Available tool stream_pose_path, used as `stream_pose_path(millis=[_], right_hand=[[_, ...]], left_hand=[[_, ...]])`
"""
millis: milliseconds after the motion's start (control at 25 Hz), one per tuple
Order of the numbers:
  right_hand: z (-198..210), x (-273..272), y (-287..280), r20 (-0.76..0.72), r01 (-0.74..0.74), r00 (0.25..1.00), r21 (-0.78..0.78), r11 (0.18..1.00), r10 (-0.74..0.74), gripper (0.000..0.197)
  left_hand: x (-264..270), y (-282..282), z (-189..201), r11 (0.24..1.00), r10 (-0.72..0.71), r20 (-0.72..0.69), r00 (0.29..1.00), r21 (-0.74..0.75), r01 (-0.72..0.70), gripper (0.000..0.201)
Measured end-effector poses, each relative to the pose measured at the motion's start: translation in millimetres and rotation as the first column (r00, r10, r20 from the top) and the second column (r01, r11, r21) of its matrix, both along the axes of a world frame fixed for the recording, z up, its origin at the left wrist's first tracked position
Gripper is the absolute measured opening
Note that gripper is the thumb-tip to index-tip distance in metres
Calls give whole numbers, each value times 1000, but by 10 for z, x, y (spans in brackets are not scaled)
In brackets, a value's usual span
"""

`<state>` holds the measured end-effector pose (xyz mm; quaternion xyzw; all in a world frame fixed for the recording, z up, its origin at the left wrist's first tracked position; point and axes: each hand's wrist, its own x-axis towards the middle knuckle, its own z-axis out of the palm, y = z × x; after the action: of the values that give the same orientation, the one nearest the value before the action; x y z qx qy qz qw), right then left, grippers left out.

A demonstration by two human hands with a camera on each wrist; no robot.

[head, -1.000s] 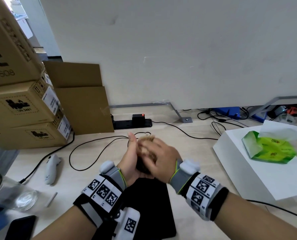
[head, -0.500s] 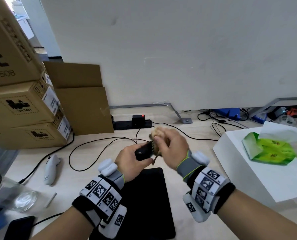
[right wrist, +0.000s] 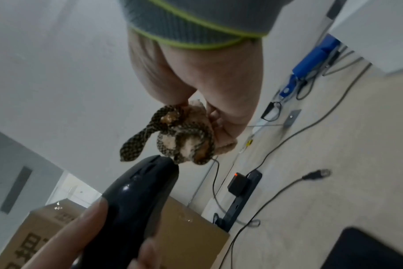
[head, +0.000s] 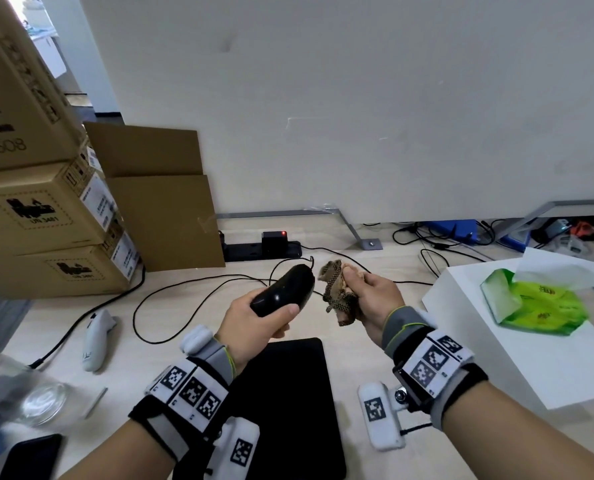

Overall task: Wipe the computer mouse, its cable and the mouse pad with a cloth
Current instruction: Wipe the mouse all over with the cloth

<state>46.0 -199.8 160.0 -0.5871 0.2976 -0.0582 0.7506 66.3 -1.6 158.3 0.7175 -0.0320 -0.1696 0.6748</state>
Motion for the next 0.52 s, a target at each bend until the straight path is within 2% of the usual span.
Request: stream_pose_path(millis=[80,160,320,400,520], right_hand=[[69,-56,78,23,-80,997,289,954,76,36],[91,-79,161,54,-184,983,427,886,178,36],[111,-116,279,108,-253,967,473,844,230,30],[168,-128,303,107,-277,960,478,833,258,28],[225,-89,326,91,-186,983,463,867,162,21]], left_hand=[[-62,-45,46,978,-42,-130,991,-210,14,29],[-106,-55,57,963,-142,-161,977,-250,99,24],[-107,-4,25,933,-316,-171,933,-234,273,27],[-64,26,-5,921,-363,-178,914,-220,323,38],[-13,52,-30,907,-415,-185,891,-156,390,48]])
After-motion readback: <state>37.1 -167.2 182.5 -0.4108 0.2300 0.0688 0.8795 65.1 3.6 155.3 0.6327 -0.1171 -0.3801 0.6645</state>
